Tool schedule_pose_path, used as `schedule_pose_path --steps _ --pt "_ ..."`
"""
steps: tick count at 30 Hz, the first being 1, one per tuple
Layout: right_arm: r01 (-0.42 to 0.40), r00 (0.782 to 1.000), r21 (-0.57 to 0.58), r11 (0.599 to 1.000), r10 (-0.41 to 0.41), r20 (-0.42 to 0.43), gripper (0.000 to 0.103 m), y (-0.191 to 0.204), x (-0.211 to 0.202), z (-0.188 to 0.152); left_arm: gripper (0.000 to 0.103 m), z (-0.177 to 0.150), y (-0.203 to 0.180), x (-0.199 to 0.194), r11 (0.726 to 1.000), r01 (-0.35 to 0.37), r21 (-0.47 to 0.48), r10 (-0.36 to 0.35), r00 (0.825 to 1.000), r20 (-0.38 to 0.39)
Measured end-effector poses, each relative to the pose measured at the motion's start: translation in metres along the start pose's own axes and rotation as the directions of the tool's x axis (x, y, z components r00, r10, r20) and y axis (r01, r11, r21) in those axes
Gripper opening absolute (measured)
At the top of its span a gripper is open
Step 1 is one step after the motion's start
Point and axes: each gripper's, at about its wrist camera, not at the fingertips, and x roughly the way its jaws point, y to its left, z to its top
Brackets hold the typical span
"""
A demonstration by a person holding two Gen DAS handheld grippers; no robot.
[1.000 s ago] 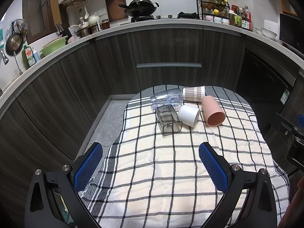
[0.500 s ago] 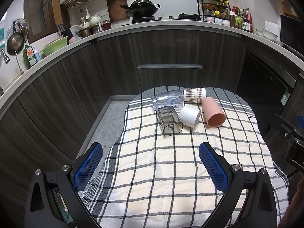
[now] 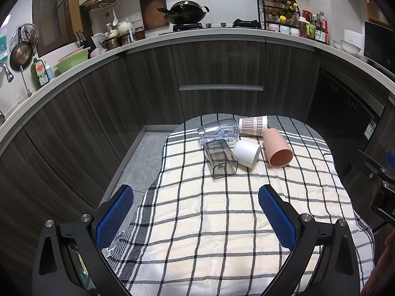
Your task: Flip cup upside down
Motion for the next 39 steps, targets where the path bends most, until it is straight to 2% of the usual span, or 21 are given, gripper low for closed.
schedule_pose_path --steps 39 --pt "-0.002 1.000 0.001 1.000 0.002 0.004 0.102 0.0064 -0.0051 -0.0005 0.103 0.0019 0.0056 -0.0093 1.000 -0.004 -0.010 0.004 1.000 0.014"
